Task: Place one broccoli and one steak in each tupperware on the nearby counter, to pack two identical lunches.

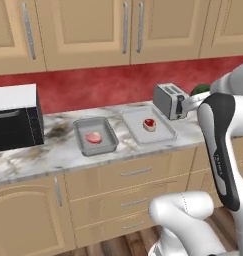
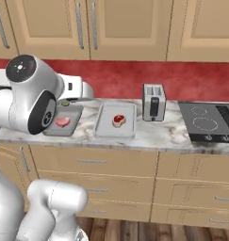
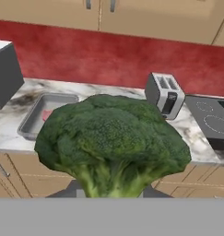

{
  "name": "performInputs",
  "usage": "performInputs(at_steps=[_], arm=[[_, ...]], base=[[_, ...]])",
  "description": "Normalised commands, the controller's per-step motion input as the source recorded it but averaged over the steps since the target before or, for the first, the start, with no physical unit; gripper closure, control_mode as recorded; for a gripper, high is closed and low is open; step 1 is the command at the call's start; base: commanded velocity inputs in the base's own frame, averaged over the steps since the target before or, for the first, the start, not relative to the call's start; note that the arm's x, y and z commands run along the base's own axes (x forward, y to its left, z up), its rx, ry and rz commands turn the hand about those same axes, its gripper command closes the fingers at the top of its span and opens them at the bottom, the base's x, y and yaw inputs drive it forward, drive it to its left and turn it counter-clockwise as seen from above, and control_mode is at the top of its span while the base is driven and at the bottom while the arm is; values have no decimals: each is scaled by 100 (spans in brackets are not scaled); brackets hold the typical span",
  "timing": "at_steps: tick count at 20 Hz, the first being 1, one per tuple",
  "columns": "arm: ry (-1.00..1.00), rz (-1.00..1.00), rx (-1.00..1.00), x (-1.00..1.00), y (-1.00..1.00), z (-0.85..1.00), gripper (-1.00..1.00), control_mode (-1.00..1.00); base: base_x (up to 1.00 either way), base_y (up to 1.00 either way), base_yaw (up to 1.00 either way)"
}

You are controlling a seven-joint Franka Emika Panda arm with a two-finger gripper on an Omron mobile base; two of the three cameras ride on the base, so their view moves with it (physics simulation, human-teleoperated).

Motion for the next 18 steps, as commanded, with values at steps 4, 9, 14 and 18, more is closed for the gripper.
performInputs(at_steps=[4, 9, 14, 18], arm=[[0, 0, 0, 0, 0, 0, 100, 100], [0, 0, 0, 0, 0, 0, 100, 100], [0, 0, 0, 0, 0, 0, 100, 100], [0, 0, 0, 0, 0, 0, 100, 100]], base=[[50, 0, 0], [80, 0, 0], [96, 0, 0], [29, -1, 0]])
